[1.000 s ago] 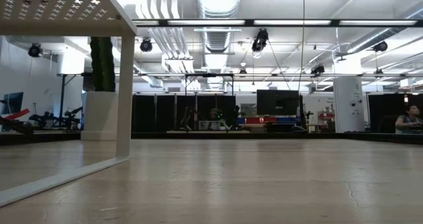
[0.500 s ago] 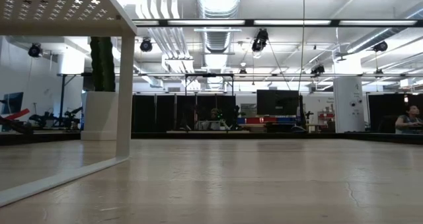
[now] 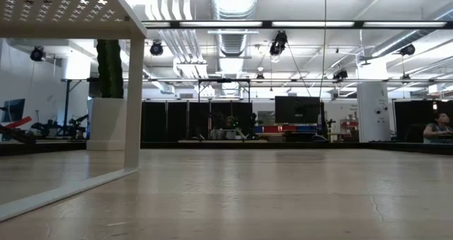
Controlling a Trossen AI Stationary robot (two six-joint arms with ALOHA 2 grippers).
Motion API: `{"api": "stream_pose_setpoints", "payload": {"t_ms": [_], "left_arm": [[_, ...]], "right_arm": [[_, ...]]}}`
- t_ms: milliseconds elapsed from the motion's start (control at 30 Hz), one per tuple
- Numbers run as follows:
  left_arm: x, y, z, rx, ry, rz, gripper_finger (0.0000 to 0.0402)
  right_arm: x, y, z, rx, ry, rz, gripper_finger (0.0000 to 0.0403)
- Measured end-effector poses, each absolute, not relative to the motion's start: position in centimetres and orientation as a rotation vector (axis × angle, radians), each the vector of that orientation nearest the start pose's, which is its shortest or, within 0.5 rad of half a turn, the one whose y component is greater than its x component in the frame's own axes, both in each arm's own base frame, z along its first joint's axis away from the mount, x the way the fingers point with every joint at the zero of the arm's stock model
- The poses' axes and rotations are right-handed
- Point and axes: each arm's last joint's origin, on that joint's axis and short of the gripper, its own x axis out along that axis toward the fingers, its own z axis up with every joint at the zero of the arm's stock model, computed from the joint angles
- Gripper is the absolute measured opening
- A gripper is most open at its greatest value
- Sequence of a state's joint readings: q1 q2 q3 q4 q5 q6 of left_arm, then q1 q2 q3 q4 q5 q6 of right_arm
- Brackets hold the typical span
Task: Pick & Place Mini shaped plates
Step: Stack the drop shaped plate on top of the other drop shaped plate on the shelf
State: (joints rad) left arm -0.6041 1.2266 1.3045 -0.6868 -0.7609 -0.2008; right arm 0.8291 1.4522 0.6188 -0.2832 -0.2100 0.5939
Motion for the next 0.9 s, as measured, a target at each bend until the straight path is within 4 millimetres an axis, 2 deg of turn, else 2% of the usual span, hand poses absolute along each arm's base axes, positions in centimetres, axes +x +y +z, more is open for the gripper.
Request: {"api": "stream_pose_setpoints", "payload": {"t_ms": [267, 400, 567, 767, 900], "left_arm": [[21.2, -12.2, 38.0, 0.188, 0.452, 0.197, 0.0099], [21.2, -12.2, 38.1, 0.185, 0.448, 0.197, 0.0099], [21.2, -12.2, 38.1, 0.185, 0.448, 0.197, 0.0099], [21.2, -12.2, 38.1, 0.196, 0.450, 0.194, 0.0099], [21.2, -12.2, 38.1, 0.206, 0.451, 0.192, 0.0099]], "right_arm": [[16.0, 18.9, 12.1, 0.117, 1.366, 0.592, 0.0052], [16.2, 19.1, 11.9, 0.126, 1.354, 0.606, 0.0051], [16.2, 19.1, 12.0, 0.125, 1.353, 0.602, 0.0023], [17.0, 19.8, 12.9, 0.117, 1.297, 0.580, 0.0009], [17.8, 20.2, 15.1, 0.116, 1.197, 0.546, 0.0008]]}}
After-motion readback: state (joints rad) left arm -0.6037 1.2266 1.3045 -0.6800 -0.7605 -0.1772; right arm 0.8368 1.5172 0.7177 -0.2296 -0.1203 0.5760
